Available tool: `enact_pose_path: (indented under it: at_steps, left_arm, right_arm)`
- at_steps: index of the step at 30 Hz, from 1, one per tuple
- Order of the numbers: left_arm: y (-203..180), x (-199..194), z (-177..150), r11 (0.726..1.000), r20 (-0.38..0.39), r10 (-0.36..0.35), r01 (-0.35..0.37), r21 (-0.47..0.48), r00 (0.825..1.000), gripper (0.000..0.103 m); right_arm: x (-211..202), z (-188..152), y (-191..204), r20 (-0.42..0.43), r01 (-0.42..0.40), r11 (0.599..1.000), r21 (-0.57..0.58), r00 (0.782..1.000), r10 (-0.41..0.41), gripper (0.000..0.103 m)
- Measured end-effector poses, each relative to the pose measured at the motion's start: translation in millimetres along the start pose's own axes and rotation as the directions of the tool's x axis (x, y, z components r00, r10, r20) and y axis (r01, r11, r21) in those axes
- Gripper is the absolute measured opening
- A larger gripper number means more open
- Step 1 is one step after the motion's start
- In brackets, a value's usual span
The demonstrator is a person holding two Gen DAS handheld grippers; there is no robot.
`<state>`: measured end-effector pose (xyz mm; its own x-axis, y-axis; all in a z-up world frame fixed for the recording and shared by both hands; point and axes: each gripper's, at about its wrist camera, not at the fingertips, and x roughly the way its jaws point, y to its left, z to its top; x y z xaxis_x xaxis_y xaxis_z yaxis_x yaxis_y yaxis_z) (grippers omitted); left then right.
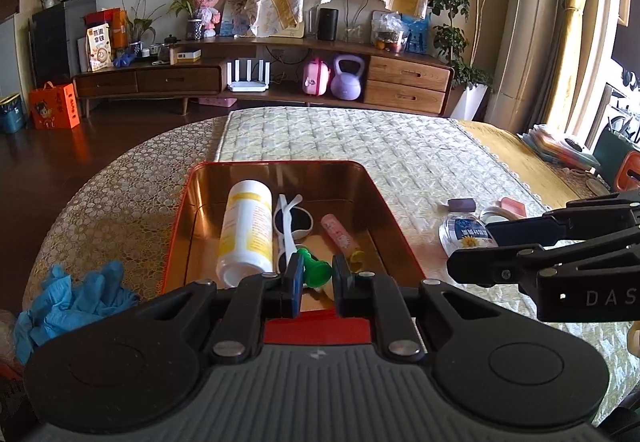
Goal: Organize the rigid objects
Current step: 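Carry the pushpin with the left tool while the right tool carries the black bottle over the tin, then lower and release the pushpin with the left tool while the right tool releases the bottle in the tin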
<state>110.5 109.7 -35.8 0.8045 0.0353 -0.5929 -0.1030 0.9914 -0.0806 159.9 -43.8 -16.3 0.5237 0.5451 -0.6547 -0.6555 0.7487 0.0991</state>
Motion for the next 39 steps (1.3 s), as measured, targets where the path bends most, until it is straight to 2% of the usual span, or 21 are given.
enact_pose_path:
  at_steps: [10, 15, 20, 29, 39]
  left_arm:
    - [27.5, 24.0, 2.2, 0.999, -0.097, 0.039, -0.040, -0.010, 0.994, 0.015]
    - [32.5, 36.0, 2.6, 0.999, -0.159, 0.035, -0.037, -0.006, 0.987, 0.015]
    - [35.2, 43.0, 3.3, 0.999, -0.189, 0.034, -0.035, -0.004, 0.981, 0.015]
    - [38.7, 56.8, 7.1, 0.999, -0.229, 0.040, -0.043, -0.011, 0.973, 0.014]
    - [40.2, 60.2, 7.8, 0.998, -0.240, 0.057, -0.060, -0.004, 0.969, 0.015]
  right_arm:
    - [50.8, 23.5, 9.4, -0.036, 0.003, 0.996, -0.084, 0.999, -0.006, 0.042]
    - [81.2, 33.0, 10.2, -0.072, -0.001, 0.994, -0.106, 0.997, -0.007, 0.042]
    - [105.9, 37.7, 14.3, -0.115, -0.012, 0.991, -0.130, 0.993, -0.003, 0.042]
    - [122.5, 34.8, 18.3, -0.167, -0.023, 0.989, -0.147, 0.986, -0.002, 0.041]
    - [115.1, 30.0, 15.5, -0.156, -0.039, 0.991, -0.125, 0.988, 0.019, 0.042]
